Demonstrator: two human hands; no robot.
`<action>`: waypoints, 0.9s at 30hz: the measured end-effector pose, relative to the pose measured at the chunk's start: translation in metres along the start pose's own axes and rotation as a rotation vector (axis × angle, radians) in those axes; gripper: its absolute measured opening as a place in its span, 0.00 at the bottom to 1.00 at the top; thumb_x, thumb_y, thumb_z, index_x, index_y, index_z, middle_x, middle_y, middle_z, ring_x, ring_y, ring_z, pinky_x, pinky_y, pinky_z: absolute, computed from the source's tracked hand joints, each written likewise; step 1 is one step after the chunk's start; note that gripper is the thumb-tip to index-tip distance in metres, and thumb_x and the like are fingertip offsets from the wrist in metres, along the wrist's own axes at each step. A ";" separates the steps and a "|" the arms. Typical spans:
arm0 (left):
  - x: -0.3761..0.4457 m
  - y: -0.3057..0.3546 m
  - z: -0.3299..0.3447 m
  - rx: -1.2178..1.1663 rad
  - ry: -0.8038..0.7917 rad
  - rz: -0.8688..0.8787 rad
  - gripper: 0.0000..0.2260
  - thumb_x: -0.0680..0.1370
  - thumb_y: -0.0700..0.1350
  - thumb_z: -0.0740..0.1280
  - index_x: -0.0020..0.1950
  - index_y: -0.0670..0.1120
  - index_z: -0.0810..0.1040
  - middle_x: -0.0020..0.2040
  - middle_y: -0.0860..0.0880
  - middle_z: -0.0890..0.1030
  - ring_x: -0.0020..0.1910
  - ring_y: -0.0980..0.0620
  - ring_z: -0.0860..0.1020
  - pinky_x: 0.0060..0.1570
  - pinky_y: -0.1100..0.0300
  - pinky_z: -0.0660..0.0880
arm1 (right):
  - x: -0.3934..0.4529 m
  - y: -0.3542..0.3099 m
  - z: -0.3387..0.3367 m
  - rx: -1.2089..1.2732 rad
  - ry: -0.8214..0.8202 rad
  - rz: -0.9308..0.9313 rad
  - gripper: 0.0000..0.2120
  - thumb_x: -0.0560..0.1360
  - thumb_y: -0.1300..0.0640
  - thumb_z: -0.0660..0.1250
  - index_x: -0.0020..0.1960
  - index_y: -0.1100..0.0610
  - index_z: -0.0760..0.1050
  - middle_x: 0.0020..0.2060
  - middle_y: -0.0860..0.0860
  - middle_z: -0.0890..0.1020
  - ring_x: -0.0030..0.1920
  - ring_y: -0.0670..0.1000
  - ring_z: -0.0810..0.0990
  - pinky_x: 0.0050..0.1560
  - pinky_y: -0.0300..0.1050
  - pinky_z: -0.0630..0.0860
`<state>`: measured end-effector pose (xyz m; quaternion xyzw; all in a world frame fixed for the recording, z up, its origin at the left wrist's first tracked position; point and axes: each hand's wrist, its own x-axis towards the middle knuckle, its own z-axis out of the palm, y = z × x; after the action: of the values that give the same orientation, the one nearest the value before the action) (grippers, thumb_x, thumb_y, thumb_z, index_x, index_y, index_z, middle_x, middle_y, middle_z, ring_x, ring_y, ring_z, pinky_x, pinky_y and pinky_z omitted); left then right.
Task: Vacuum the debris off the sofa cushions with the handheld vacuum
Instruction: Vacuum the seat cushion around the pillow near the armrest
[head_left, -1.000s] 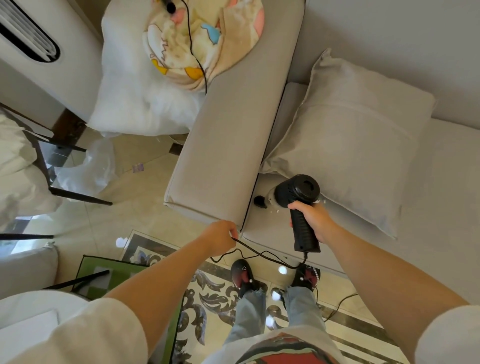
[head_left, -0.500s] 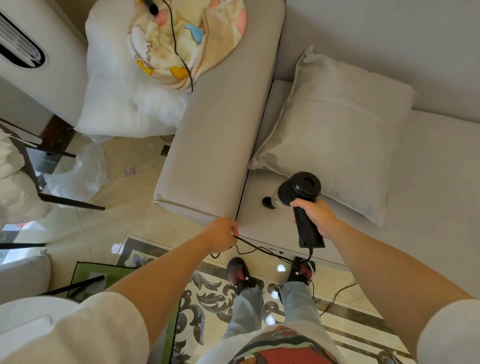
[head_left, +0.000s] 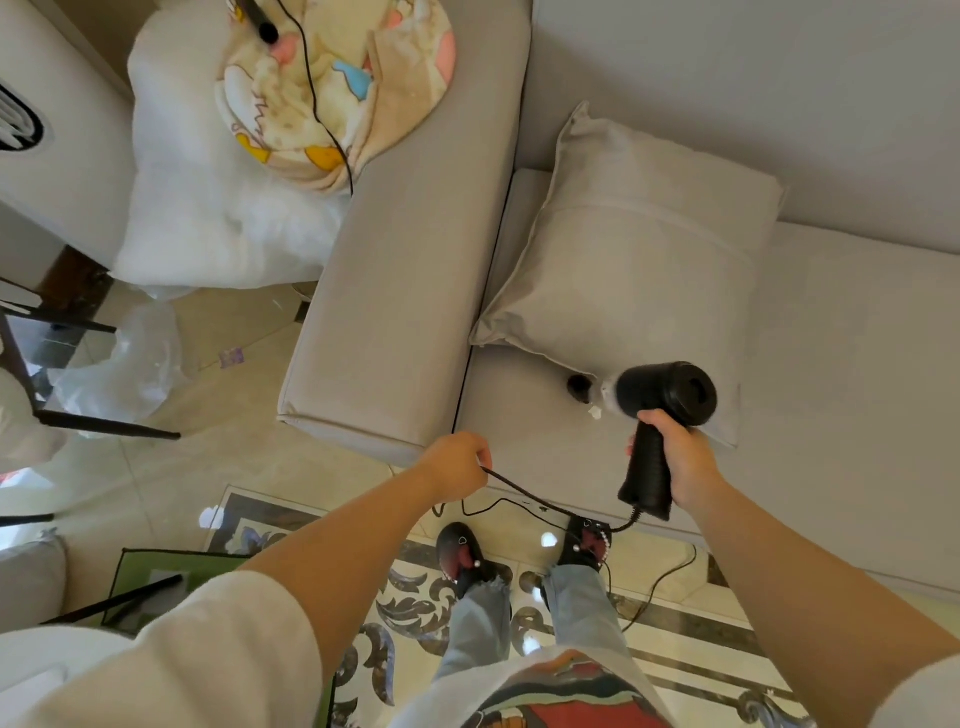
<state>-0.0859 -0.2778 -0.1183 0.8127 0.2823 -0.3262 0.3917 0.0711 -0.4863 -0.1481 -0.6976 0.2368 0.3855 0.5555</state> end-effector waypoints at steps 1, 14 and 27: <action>0.003 0.005 0.000 -0.006 0.000 0.012 0.09 0.76 0.38 0.62 0.55 0.41 0.76 0.56 0.42 0.78 0.36 0.53 0.71 0.34 0.66 0.68 | 0.002 -0.003 -0.009 0.033 0.042 0.011 0.13 0.70 0.57 0.70 0.51 0.60 0.72 0.37 0.58 0.79 0.35 0.54 0.79 0.37 0.47 0.76; 0.016 0.023 0.007 0.063 -0.039 0.013 0.09 0.76 0.38 0.61 0.55 0.41 0.76 0.57 0.42 0.78 0.42 0.51 0.72 0.40 0.63 0.68 | 0.013 -0.001 -0.030 0.042 0.063 0.106 0.16 0.70 0.56 0.70 0.53 0.61 0.72 0.38 0.58 0.79 0.36 0.55 0.79 0.37 0.48 0.76; 0.016 0.023 0.008 0.061 -0.022 0.024 0.09 0.77 0.38 0.62 0.56 0.40 0.76 0.57 0.42 0.78 0.41 0.52 0.71 0.41 0.62 0.68 | 0.022 -0.009 -0.024 0.043 0.080 0.042 0.19 0.70 0.56 0.70 0.58 0.62 0.71 0.43 0.59 0.78 0.37 0.55 0.79 0.44 0.50 0.76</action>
<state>-0.0620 -0.2936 -0.1240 0.8239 0.2583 -0.3390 0.3737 0.0973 -0.5044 -0.1589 -0.6952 0.2817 0.3637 0.5523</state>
